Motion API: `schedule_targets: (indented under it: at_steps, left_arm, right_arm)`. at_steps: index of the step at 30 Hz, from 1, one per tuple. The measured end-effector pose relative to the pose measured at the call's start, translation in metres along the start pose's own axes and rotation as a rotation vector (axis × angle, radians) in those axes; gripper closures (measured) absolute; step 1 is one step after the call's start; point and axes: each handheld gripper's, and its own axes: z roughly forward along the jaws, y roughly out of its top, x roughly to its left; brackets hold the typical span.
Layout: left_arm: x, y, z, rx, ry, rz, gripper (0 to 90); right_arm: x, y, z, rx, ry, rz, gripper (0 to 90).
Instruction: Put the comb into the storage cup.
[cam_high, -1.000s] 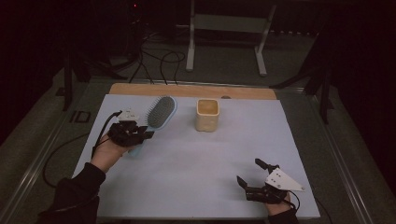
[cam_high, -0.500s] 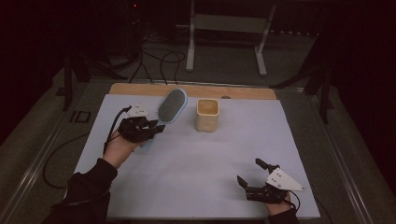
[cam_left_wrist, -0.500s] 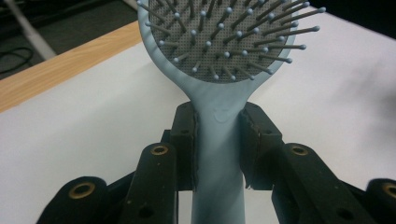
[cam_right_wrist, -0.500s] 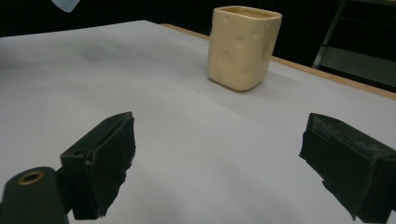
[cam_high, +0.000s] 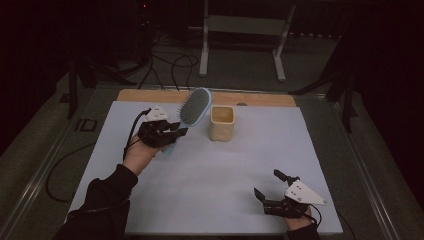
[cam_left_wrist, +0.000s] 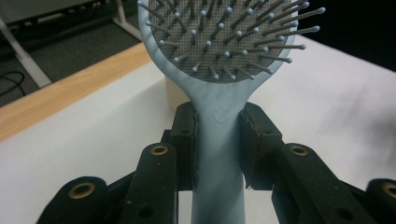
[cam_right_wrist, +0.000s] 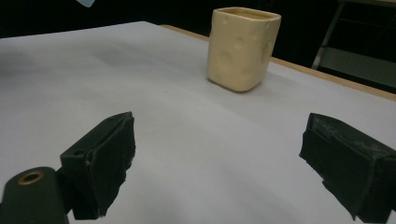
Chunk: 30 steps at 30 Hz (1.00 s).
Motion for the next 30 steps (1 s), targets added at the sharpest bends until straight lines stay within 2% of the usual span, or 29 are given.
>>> schedule_targets:
  at_steps: [6, 9, 11, 13, 14, 18, 24, 28, 30]
  left_arm:
    - [-0.004, 0.009, 0.005, -0.032, -0.016, 0.010, 69.9]
    - [-0.007, 0.018, 0.013, -0.066, -0.028, 0.008, 69.8]
    - [-0.008, 0.023, 0.017, -0.084, -0.041, 0.001, 69.9]
    - [-0.009, 0.026, 0.019, -0.102, -0.032, 0.002, 69.9]
    - [-0.008, 0.031, 0.022, -0.116, -0.049, -0.007, 69.8]
    - [-0.009, 0.040, 0.028, -0.134, -0.056, -0.023, 69.8]
    - [-0.013, 0.055, 0.042, -0.167, -0.058, -0.018, 69.8]
    - [-0.016, 0.061, 0.050, -0.190, -0.077, -0.029, 69.8]
    - [-0.018, 0.064, 0.054, -0.217, -0.083, -0.031, 69.8]
  right_arm:
    - [0.000, 0.000, 0.000, 0.001, -0.001, -0.003, 9.6]
    - [0.000, 0.000, -0.001, -0.003, 0.000, -0.002, 9.5]
    - [0.000, 0.000, -0.001, -0.001, -0.002, 0.000, 9.6]
    - [0.000, 0.000, -0.001, -0.001, -0.003, 0.000, 9.6]
    - [0.000, 0.000, -0.001, -0.002, -0.003, 0.000, 9.6]
    - [0.000, 0.001, -0.001, -0.006, -0.001, -0.004, 9.6]
    - [0.000, 0.001, -0.002, -0.010, -0.003, 0.001, 9.5]
    - [-0.001, 0.001, -0.002, -0.013, -0.005, -0.001, 9.6]
    - [-0.001, 0.001, -0.003, -0.012, -0.010, -0.004, 9.6]
